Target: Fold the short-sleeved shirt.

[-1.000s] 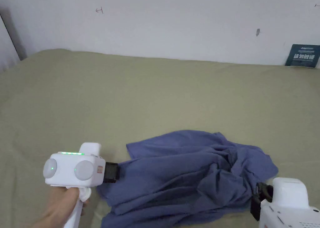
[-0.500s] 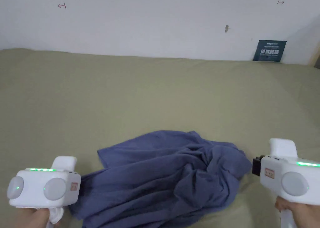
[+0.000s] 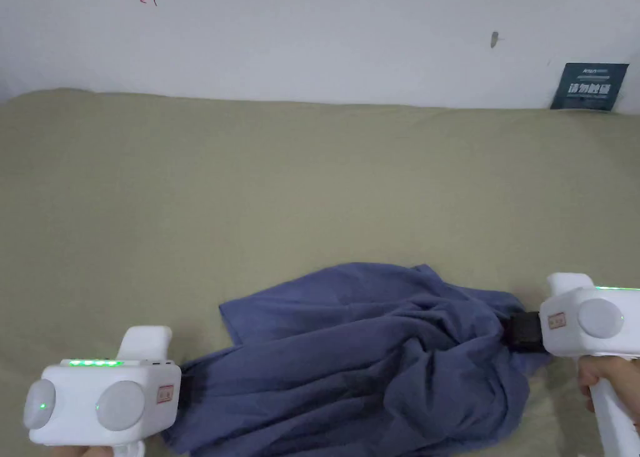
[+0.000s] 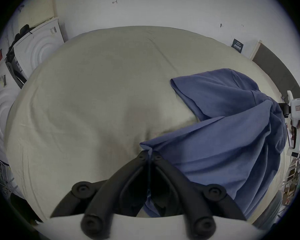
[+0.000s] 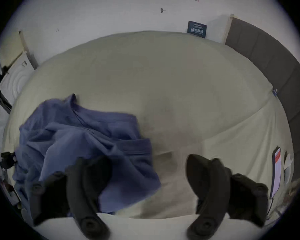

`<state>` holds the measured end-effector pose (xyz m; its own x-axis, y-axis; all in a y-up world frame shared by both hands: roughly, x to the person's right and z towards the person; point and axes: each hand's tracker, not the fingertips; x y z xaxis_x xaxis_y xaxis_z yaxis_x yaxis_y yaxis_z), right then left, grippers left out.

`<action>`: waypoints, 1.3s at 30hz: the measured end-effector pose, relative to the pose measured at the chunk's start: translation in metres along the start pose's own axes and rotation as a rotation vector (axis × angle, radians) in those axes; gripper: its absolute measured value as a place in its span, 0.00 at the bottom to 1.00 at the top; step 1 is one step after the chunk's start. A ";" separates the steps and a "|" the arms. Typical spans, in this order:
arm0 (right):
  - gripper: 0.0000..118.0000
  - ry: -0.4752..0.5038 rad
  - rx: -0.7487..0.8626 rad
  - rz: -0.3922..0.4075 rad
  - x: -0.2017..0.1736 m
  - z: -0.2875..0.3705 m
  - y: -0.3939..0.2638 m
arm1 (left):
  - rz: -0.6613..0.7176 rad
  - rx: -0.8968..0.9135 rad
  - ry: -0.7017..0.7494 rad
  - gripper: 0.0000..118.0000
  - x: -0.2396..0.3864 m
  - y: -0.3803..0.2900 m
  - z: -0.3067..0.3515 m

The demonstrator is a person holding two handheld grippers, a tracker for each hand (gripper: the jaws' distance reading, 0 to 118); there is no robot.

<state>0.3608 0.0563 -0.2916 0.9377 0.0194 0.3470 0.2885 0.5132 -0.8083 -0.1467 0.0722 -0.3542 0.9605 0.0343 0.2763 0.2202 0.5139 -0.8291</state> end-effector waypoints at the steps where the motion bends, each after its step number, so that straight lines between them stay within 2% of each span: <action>1: 0.65 -0.044 0.039 0.018 -0.003 0.006 -0.002 | 0.003 0.002 0.002 0.01 0.000 0.001 0.000; 2: 0.58 -0.024 0.029 0.019 -0.005 0.012 -0.002 | 0.005 0.004 0.004 0.01 -0.001 0.002 0.000; 3: 0.45 -0.003 0.039 0.029 -0.007 0.019 -0.003 | 0.010 0.001 0.000 0.01 -0.012 0.003 -0.014; 4: 0.07 0.003 0.046 0.044 -0.008 0.019 -0.001 | 0.010 0.000 -0.001 0.01 -0.015 0.006 -0.015; 5: 0.04 0.006 0.051 0.050 -0.010 0.025 -0.002 | 0.012 -0.004 -0.003 0.01 -0.019 0.010 -0.014; 9: 0.04 -0.007 0.143 0.091 0.001 0.065 0.001 | 0.065 0.027 -0.021 0.01 -0.028 0.019 0.023; 14: 0.04 0.011 0.302 0.037 0.022 0.156 -0.003 | 0.083 0.189 0.048 0.01 -0.059 0.051 0.095; 18: 0.04 -0.007 0.468 0.031 0.013 0.240 -0.008 | 0.051 0.322 0.135 0.01 -0.058 0.070 0.174; 20: 0.04 0.017 0.494 0.017 0.019 0.265 0.003 | 0.043 0.373 0.163 0.01 -0.054 0.079 0.210; 23: 0.04 -0.001 0.548 0.041 0.012 0.307 0.011 | 0.045 0.428 0.160 0.01 -0.047 0.101 0.252; 30: 0.04 -0.074 0.632 0.024 0.020 0.356 0.073 | 0.019 0.574 0.217 0.01 -0.009 0.163 0.312; 34: 0.04 -0.100 0.662 -0.026 0.029 0.361 0.117 | 0.017 0.613 0.240 0.01 0.009 0.208 0.319; 39: 0.04 -0.138 0.709 -0.079 0.033 0.344 0.175 | 0.019 0.660 0.288 0.01 0.024 0.269 0.296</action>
<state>0.3757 0.4420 -0.2577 0.8729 0.0435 0.4859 0.1152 0.9495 -0.2919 -0.1146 0.4651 -0.4272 0.9899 -0.1326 0.0505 0.1419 0.9293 -0.3411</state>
